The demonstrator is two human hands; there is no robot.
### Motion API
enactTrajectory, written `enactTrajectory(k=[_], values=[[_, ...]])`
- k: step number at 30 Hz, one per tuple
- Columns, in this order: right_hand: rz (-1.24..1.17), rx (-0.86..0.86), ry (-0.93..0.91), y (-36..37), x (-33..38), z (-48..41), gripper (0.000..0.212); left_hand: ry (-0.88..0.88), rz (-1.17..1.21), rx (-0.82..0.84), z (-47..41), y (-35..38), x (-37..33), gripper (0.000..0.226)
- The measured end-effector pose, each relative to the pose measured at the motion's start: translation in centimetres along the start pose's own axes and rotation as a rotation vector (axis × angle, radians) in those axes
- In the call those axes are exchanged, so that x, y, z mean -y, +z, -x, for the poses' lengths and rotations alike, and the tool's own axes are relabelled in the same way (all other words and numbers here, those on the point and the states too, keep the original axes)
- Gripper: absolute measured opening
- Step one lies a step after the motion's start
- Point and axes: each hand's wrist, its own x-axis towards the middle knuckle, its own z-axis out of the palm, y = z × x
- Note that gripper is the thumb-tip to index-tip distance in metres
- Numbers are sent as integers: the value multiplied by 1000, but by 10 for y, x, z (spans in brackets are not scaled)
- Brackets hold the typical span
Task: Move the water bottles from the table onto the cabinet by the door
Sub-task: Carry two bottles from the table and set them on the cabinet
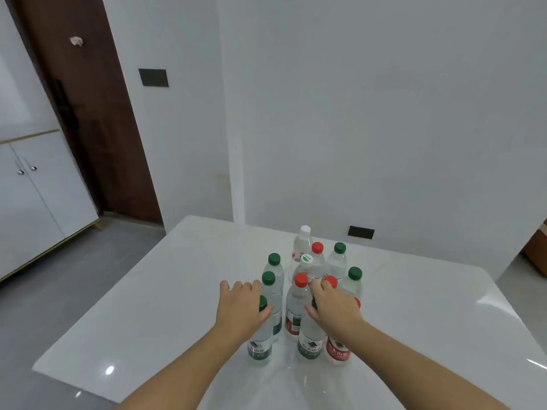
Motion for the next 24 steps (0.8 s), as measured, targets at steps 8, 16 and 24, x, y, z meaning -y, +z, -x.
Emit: enactTrajectory(k=[8,16,24], values=[[25,90,70,16,2,-6,39,37,-9,50,-5,18,-6,40],[-82,83,63,18,17,0,31,0,155,-1,4,29,15,31],[-166,102,-73,23,77,-11,30,0,224,-39,23,25,64,33]])
